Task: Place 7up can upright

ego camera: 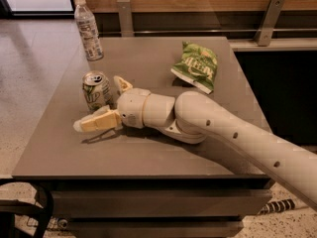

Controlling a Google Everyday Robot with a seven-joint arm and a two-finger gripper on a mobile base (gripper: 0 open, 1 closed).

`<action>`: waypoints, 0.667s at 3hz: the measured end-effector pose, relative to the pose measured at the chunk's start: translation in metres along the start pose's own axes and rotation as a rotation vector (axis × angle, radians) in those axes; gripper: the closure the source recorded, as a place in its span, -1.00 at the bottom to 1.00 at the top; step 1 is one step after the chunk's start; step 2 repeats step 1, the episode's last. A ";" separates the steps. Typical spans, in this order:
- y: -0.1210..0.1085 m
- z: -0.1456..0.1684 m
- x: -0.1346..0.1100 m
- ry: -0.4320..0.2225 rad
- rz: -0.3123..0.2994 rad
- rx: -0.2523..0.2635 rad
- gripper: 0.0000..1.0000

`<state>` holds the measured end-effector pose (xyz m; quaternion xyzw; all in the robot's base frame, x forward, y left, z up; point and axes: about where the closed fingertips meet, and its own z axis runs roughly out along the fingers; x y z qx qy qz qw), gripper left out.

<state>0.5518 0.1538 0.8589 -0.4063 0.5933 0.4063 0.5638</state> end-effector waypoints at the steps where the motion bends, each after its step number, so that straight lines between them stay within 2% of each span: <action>1: 0.000 0.000 0.000 0.000 0.000 0.000 -1.00; 2: 0.000 0.000 0.000 0.000 0.000 0.000 -1.00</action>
Offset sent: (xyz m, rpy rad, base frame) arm 0.0000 0.0000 0.0000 0.0000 0.0000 0.0000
